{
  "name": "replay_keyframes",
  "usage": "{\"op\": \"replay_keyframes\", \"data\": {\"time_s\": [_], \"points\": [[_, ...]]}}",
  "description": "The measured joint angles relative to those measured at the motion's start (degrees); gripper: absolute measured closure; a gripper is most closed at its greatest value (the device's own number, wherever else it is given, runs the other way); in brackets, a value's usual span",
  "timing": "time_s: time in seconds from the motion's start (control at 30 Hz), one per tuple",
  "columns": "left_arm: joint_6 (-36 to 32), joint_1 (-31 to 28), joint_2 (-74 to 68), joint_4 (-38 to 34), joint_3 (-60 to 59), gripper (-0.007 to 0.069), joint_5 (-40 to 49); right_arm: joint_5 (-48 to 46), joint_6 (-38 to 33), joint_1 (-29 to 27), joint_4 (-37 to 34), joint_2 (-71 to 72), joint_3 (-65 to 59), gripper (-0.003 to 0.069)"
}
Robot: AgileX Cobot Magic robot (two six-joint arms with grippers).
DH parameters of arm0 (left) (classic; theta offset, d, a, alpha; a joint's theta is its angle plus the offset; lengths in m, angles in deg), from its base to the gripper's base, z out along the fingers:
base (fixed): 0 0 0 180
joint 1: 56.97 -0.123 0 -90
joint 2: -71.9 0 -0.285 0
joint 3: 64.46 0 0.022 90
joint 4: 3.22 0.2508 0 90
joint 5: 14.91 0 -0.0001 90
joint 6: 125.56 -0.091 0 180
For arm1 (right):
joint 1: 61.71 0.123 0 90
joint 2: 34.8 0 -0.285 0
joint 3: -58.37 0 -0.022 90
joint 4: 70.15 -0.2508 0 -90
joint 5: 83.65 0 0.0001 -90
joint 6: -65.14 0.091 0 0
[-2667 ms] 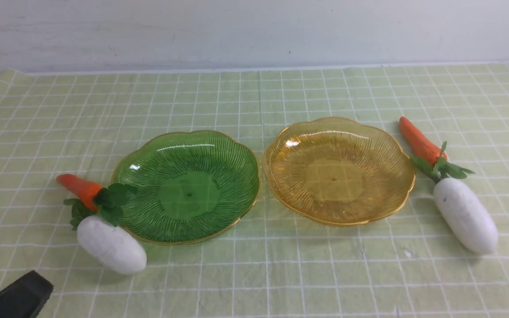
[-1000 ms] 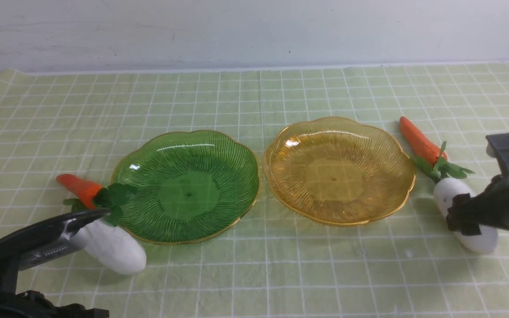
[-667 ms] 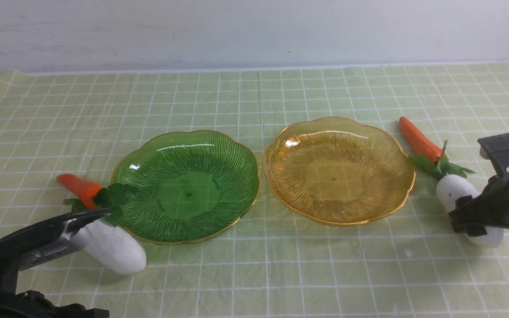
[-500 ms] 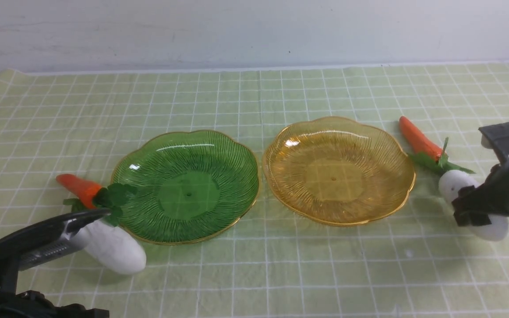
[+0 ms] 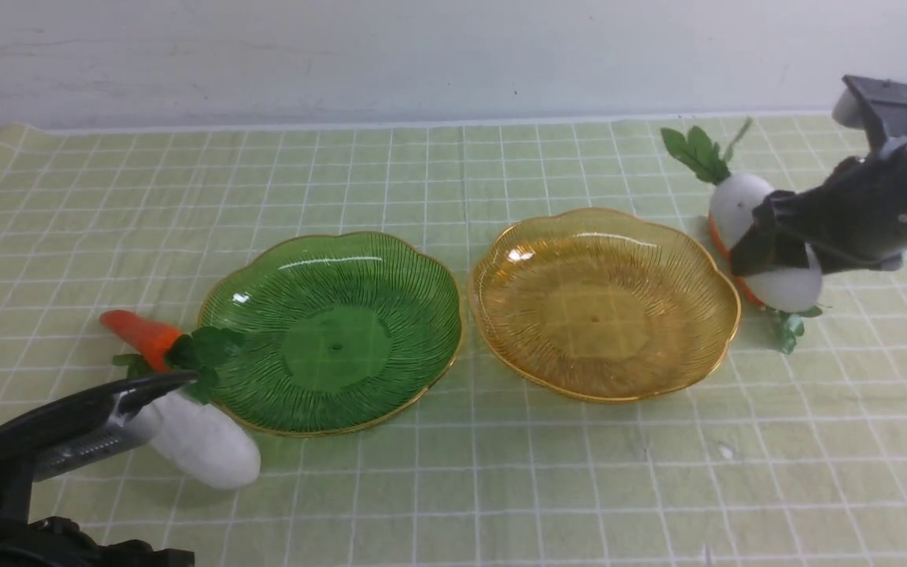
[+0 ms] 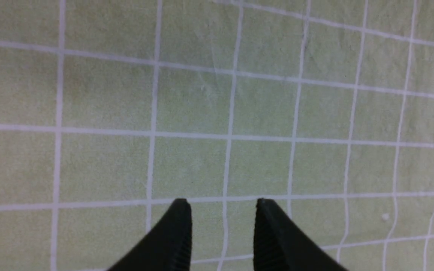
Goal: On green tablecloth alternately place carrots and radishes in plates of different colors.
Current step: 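Place the white radish on the plate, then pick up the carrot and put it on the nearest plate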
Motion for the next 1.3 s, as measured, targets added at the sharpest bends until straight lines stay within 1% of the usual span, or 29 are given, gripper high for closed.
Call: {"op": "replay_keyframes", "data": {"time_s": [0.07, 0.27, 0.37, 0.47, 0.6, 0.67, 0.7, 0.73, 0.77, 0.8, 0.87, 0.97, 1.03, 1.1, 1.13, 1.17, 1.2, 1.27, 1.3], "points": [[0.00, 0.00, 0.00, 0.00, 0.00, 0.0408, -0.20, 2.64, -2.87, 1.67, -1.21, -1.62, 0.00, 0.0167], [0.00, 0.00, 0.00, 0.00, 0.00, 0.0408, -1.22, 6.37, -7.37, 3.78, -1.75, -6.16, 0.00, 0.0167], [0.00, 0.00, 0.00, 0.00, 0.00, 0.0408, -2.00, 6.94, -8.11, 3.90, -1.87, -8.77, 0.00, 0.0167], [0.00, 0.00, 0.00, 0.00, 0.00, 0.0408, -2.74, 6.94, -7.26, 3.90, -1.93, -9.84, 0.00, 0.0164], [0.00, 0.00, 0.00, 0.00, 0.00, 0.0408, -2.93, 6.74, -5.13, 3.90, -1.41, -9.84, 0.89, 0.0087], [0.00, 0.00, 0.00, 0.00, 0.00, 0.0408, -2.98, 5.16, -4.84, 3.90, -0.03, -9.84, 2.11, 0.0055], [0.00, 0.00, 0.00, 0.00, 0.00, 0.0408, -2.98, 4.88, -4.76, 3.90, 0.17, -9.84, 2.27, 0.0053], [0.00, 0.00, 0.00, 0.00, 0.00, 0.0408, -3.08, 1.70, -4.76, 3.90, 2.03, -9.78, 4.07, 0.0039], [0.00, 0.00, 0.00, 0.00, 0.00, 0.0408, -3.11, -1.47, -4.76, 3.90, 3.52, -9.78, 5.87, 0.0040], [0.00, 0.00, 0.00, 0.00, 0.00, 0.0408, -3.11, -1.98, -4.76, 3.90, 3.72, -9.78, 6.15, 0.0040], [0.00, 0.00, 0.00, 0.00, 0.00, 0.0408, -3.11, -5.82, -4.50, 3.90, 5.64, -9.78, 8.59, 0.0046], [0.00, 0.00, 0.00, 0.00, 0.00, 0.0408, -3.15, -13.20, -3.15, 3.90, 10.12, -9.78, 14.62, 0.0087], [0.00, 0.00, 0.00, 0.00, 0.00, 0.0408, -3.15, -15.25, -2.26, 3.90, 11.04, -9.78, 15.91, 0.0105], [0.00, 0.00, 0.00, 0.00, 0.00, 0.0408, -3.15, -21.23, 1.66, 3.90, 13.96, -9.68, 19.83, 0.0166], [0.00, 0.00, 0.00, 0.00, 0.00, 0.0408, -3.15, -21.56, 1.92, 3.90, 14.14, -9.68, 20.05, 0.0171], [-0.21, 0.00, -0.05, 0.00, 0.00, 0.0408, -3.15, -22.66, 3.26, 3.90, 14.96, -9.68, 21.10, 0.0198], [-0.54, 0.00, -0.04, 0.00, 0.00, 0.0408, -3.15, -23.31, 5.68, 3.90, 16.38, -9.28, 21.94, 0.0255], [-1.30, 0.00, -0.04, 0.00, 0.00, 0.0408, -3.15, -23.64, 8.00, 3.90, 17.38, -8.50, 21.98, 0.0312], [-1.75, 0.00, -0.04, 0.00, 0.00, 0.0408, -3.15, -23.90, 9.74, 3.90, 17.87, -7.70, 21.82, 0.0358]]}}
